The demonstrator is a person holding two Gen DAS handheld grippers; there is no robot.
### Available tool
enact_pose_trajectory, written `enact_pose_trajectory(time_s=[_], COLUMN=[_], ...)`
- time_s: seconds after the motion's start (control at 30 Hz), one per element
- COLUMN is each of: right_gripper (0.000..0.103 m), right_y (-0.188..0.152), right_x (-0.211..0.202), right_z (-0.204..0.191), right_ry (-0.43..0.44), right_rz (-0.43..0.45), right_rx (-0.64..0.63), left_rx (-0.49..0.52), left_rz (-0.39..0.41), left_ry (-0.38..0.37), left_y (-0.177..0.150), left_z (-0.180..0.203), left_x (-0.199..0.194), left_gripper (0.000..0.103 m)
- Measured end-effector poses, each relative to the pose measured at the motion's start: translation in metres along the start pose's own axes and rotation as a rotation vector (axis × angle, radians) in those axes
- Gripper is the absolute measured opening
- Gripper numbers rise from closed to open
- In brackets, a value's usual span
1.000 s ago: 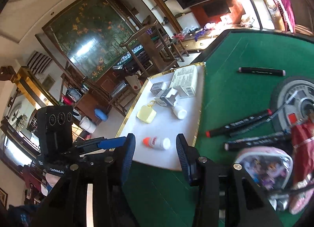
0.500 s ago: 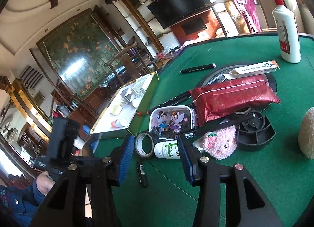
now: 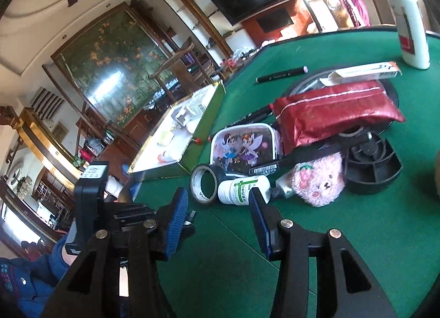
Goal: Organize objects
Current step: 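Grasp a black marker with left tool while right tool grasps white pill bottle, then carry the black marker with left tool while right tool carries pill bottle to tray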
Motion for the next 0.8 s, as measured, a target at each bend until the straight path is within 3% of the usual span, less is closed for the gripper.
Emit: enact_pose_trajectory(time_s=[0.2, 0.3, 0.4, 0.47, 0.53, 0.6, 0.8], right_gripper=[0.046, 0.046, 0.046, 0.046, 0.046, 0.047, 0.047], right_y=[0.024, 0.028, 0.016, 0.000, -0.010, -0.015, -0.042], right_x=[0.050, 0.062, 0.069, 0.066, 0.050, 0.041, 0.055], right_z=[0.007, 0.011, 0.004, -0.010, -0.029, -0.043, -0.063], right_ry=[0.003, 0.025, 0.111, 0.092, 0.086, 0.016, -0.056], right_rz=[-0.122, -0.134, -0.238, -0.331, -0.312, -0.282, -0.367], right_rx=[0.004, 0.005, -0.016, -0.068, -0.178, -0.264, -0.427], left_rx=[0.007, 0.007, 0.005, -0.001, 0.000, 0.026, 0.053], left_rz=[0.032, 0.041, 0.044, 0.047, 0.050, 0.050, 0.047], left_ry=[-0.001, -0.003, -0.020, -0.034, -0.034, -0.013, -0.026], left_y=[-0.007, -0.003, -0.007, -0.009, -0.012, -0.012, -0.013], left_z=[-0.014, -0.005, -0.004, -0.007, -0.006, -0.002, -0.004], left_x=[0.004, 0.008, 0.003, 0.001, -0.002, -0.003, -0.003], left_gripper=[0.022, 0.022, 0.022, 0.022, 0.022, 0.022, 0.022])
Point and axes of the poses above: each gripper's, at about its wrist camera, not at the fingertips, and x roughly the way its jaws point, z to its right, y to its top, the point moved 2 cm from there along x, roughly the way its jaws point, and after that the axes turned 5 degrees about x, right-handed, at the moved point
